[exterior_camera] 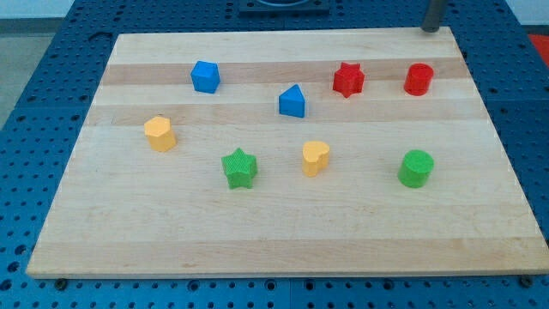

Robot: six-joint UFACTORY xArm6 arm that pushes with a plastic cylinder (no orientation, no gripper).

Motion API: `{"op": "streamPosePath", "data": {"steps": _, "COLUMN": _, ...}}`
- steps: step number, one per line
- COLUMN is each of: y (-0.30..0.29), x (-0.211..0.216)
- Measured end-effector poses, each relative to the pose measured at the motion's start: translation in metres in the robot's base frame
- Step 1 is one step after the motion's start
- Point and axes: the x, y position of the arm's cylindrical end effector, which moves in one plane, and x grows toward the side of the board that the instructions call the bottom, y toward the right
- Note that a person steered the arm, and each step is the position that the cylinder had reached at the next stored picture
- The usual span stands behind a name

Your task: Move the red star closer to the green circle

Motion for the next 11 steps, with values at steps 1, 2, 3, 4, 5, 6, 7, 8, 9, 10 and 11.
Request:
{"op": "streamPosePath", "data": {"steps": 1, "y": -0.017, "x": 0.001}}
{"op": "streamPosePath", "data": {"steps": 2, "y": -0.029, "x": 0.001}}
{"op": "streamPosePath", "data": {"steps": 3, "y": -0.121, "x": 0.001}}
{"op": "streamPosePath", "data": {"steps": 4, "y": -0.140, "x": 0.021}}
{"op": "streamPosePath", "data": {"steps": 5, "y": -0.159, "x": 0.064}}
{"op": "streamPosePath", "data": {"steps": 6, "y": -0.193, "x": 0.053}}
{"op": "streamPosePath", "data": {"steps": 7, "y": -0.239, "x": 0.040}}
{"op": "streamPosePath", "data": {"steps": 8, "y": -0.232, "x": 0.064}}
{"op": "streamPosePath", "data": {"steps": 9, "y": -0.191, "x": 0.067}}
{"op": "streamPosePath", "data": {"steps": 10, "y": -0.188, "x": 0.067}}
{"op": "streamPosePath", "data": {"steps": 11, "y": -0.148, "x": 0.067}}
